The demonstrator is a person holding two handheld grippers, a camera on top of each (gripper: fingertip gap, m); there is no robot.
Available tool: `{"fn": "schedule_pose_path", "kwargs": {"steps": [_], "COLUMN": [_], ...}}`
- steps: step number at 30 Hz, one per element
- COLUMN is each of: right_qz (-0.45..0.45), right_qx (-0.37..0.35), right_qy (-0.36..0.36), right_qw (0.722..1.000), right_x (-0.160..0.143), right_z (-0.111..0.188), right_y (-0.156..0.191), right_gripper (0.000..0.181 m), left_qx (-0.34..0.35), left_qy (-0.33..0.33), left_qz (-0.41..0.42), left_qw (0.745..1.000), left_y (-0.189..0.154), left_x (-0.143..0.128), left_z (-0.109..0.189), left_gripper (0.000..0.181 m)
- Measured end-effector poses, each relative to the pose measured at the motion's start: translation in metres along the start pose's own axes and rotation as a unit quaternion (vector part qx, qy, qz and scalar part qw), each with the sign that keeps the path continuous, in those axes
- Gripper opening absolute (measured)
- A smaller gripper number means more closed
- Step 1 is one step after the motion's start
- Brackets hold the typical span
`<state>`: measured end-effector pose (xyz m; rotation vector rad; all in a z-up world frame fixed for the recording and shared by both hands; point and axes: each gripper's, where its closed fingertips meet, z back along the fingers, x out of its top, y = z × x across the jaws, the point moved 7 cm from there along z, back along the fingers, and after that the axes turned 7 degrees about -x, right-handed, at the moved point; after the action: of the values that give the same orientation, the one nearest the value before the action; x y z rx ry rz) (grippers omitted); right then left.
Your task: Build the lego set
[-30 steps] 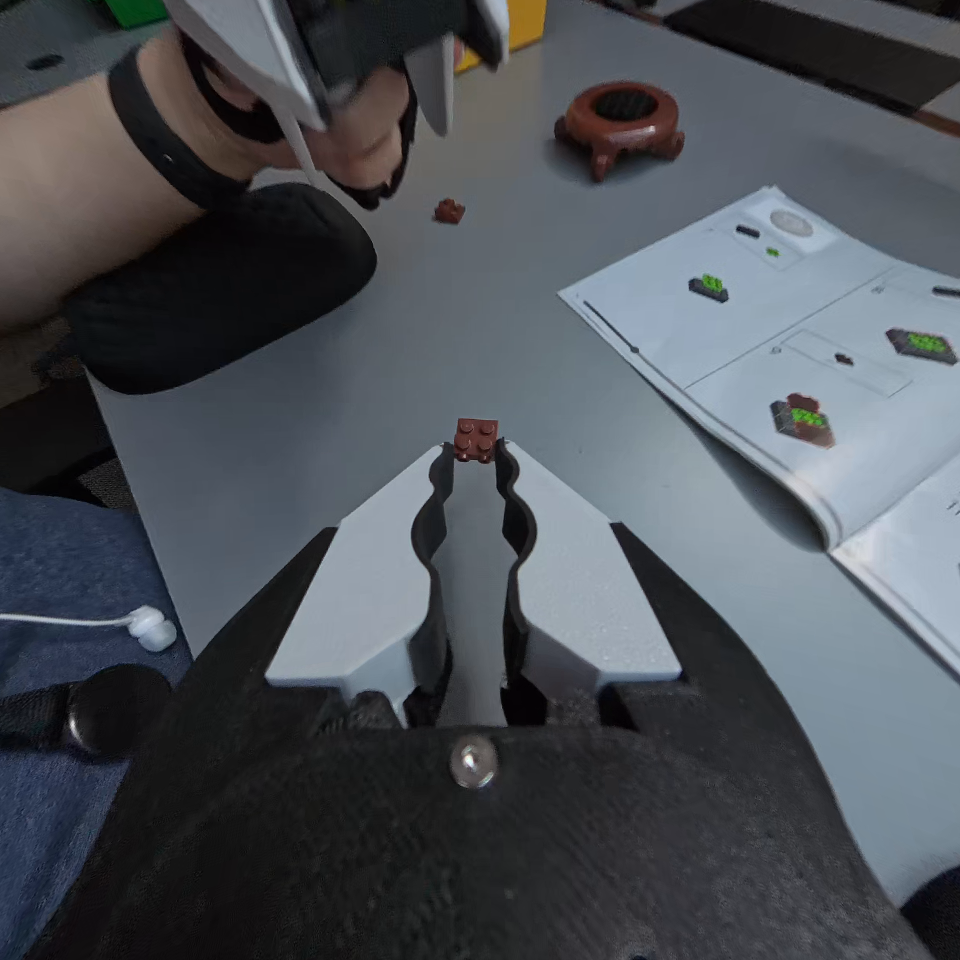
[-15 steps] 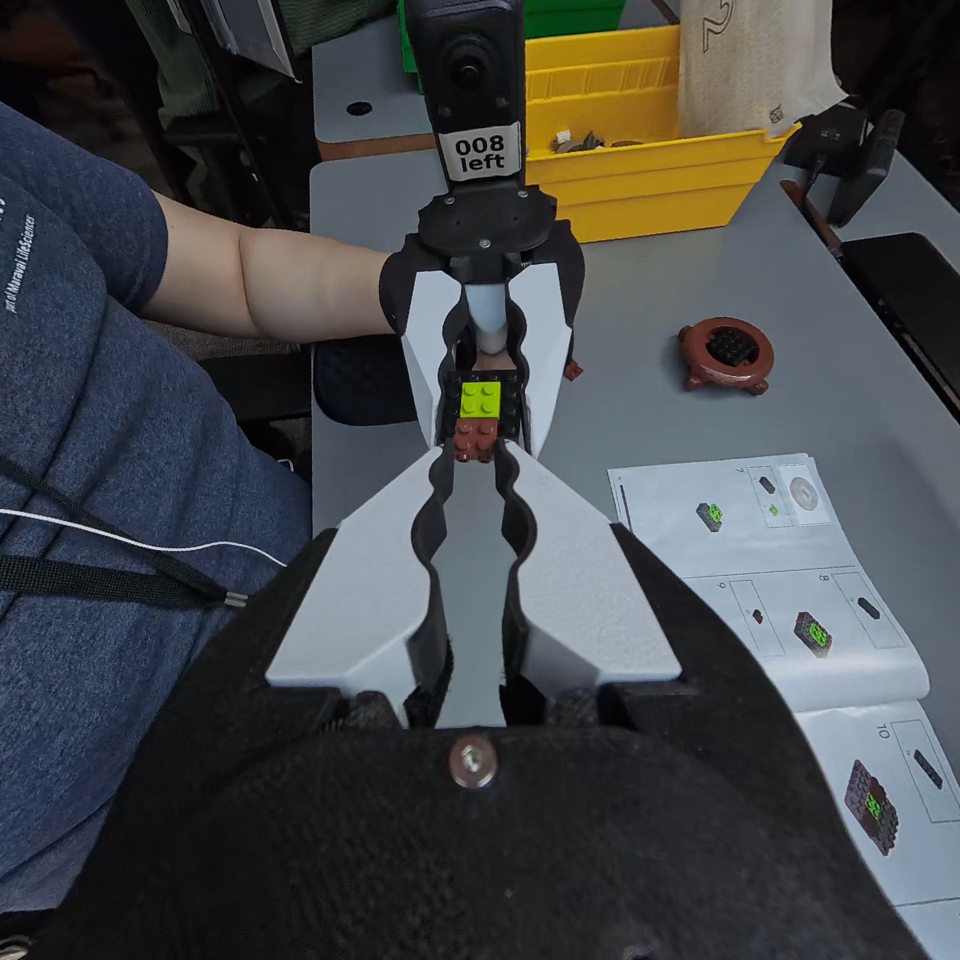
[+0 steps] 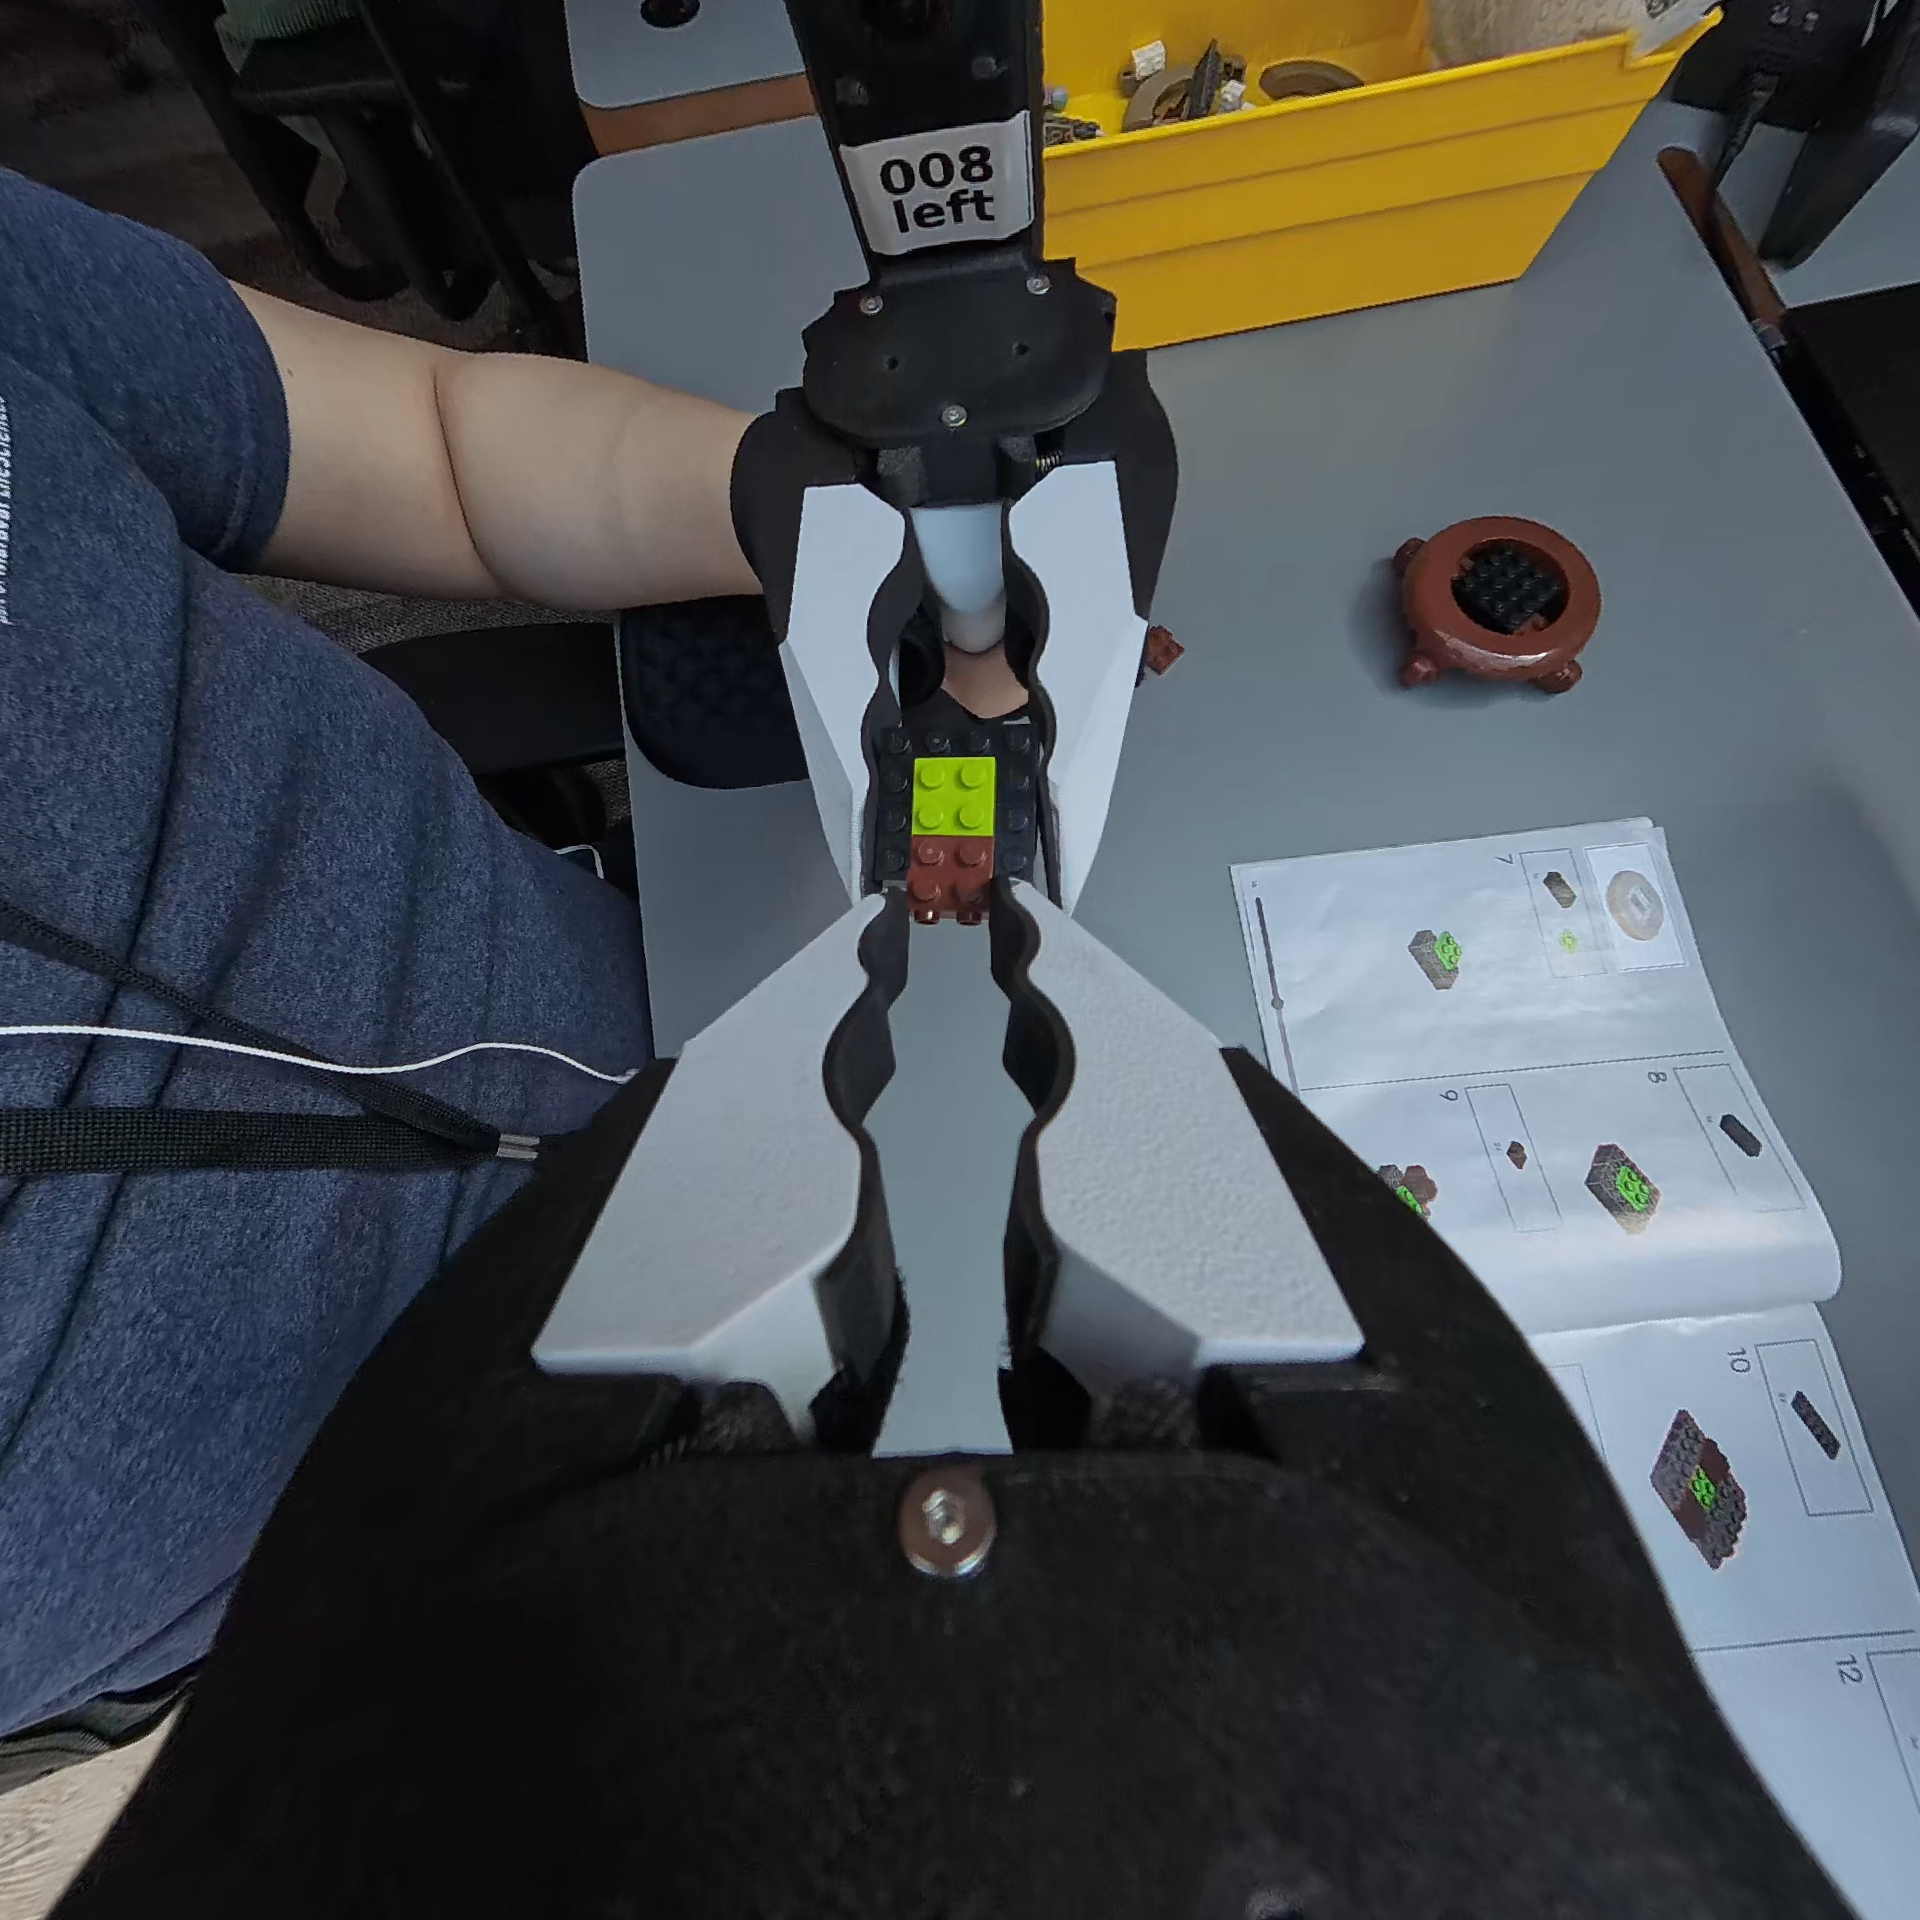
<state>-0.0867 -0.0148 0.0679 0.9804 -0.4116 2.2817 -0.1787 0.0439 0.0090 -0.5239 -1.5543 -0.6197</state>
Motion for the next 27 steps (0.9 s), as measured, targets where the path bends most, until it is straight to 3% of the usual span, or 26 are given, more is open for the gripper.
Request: {"fn": "schedule_pose_path", "kwargs": {"steps": [20,27], "right_qz": [-0.015,-0.040], "right_qx": [-0.012,0.004], "right_qy": [0.081,0.082], "right_qw": [0.997,0.996], "right_x": [0.031,0.039], "right_z": [0.008,0.009], "right_y": [-0.001,0.000], "right_gripper": [0.015,0.015], "left_qx": [-0.010,-0.006], "left_qy": [-0.108,-0.133], "left_qz": [0.087,0.068], "left_qw": [0.990,0.989], "left_y": [0.004,0.000], "left_x": [0.016,0.024], "left_z": [0.006,0.010], "left_gripper": [0.034,0.034]}}
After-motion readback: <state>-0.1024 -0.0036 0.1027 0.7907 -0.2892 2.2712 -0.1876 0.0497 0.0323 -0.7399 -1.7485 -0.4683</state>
